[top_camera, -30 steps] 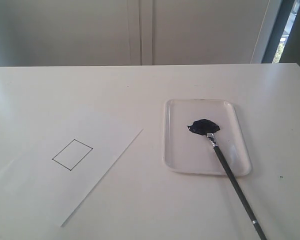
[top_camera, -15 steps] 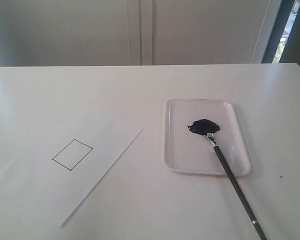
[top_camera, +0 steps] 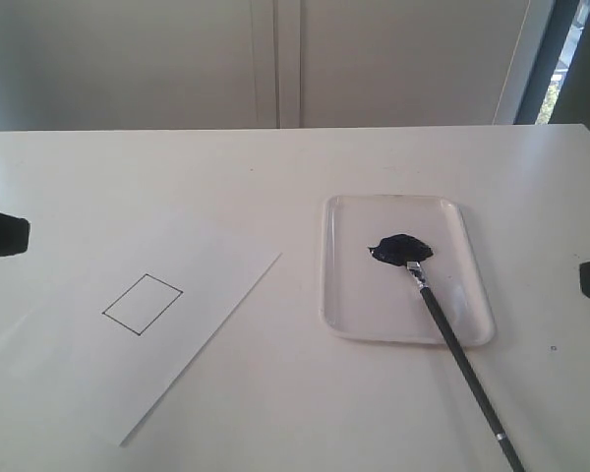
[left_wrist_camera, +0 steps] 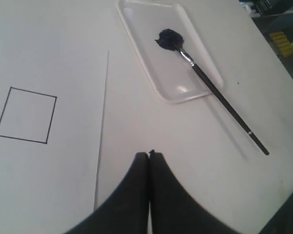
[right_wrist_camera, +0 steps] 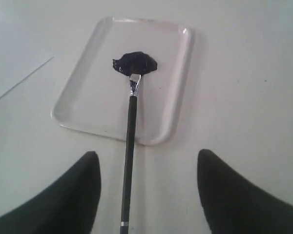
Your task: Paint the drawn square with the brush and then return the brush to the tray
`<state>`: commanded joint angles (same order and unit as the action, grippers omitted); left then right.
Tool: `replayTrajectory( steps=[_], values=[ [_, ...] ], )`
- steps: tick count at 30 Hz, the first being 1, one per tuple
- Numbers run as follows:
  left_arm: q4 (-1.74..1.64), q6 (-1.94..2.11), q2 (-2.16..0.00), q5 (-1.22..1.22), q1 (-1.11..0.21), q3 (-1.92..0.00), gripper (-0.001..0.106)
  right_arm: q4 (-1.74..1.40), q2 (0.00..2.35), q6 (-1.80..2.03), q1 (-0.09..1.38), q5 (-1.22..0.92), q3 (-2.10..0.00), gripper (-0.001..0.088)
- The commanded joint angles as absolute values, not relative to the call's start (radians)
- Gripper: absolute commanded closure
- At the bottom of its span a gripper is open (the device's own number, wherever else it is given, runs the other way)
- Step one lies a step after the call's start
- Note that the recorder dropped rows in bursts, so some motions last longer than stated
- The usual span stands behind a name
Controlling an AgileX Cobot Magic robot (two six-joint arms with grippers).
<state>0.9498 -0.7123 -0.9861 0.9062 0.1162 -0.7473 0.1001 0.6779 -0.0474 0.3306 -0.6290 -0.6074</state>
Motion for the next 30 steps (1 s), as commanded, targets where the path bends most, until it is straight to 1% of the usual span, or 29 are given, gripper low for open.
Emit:
replayTrajectory(
  steps=[3,12,13,14,16,18,20,23,30],
  values=[
    [0.95,-0.724,-1.006,0.901,0.116,-0.747,0.105,0.112,0.676,-0.047,0.331,-0.551,-0.607,0.0314],
    [0.95,-0.728,-1.025,0.818,0.116,-0.746,0.105,0.112,0.68,-0.047,0.331,-0.532,-0.607,0.0316],
    [0.95,-0.723,-1.025,0.815,0.116,-0.746,0.105,0.112,0.68,-0.047,0.331,-0.531,-0.607,0.0338],
    [0.95,-0.721,-1.025,0.808,0.116,-0.746,0.105,0.112,0.68,-0.047,0.331,-0.531,-0.607,0.0378],
    [0.95,-0.716,-1.025,0.8,0.116,-0.746,0.105,0.114,0.68,-0.047,0.331,-0.534,-0.607,0.0538],
    [0.95,-0.733,-1.025,0.78,0.116,-0.746,0.105,0.114,0.68,-0.047,0.331,-0.534,-0.607,0.0721],
    [0.947,-0.77,-1.025,0.781,0.116,-0.746,0.105,0.114,0.68,-0.047,0.331,-0.534,-0.607,0.0873],
    [0.945,-0.835,-1.025,0.764,0.116,-0.746,0.105,0.118,0.68,-0.047,0.331,-0.532,-0.607,0.0868],
    [0.948,-0.805,-1.025,0.737,0.116,-0.746,0.105,0.141,0.756,-0.047,0.331,-0.509,-0.607,0.0868]
  ],
)
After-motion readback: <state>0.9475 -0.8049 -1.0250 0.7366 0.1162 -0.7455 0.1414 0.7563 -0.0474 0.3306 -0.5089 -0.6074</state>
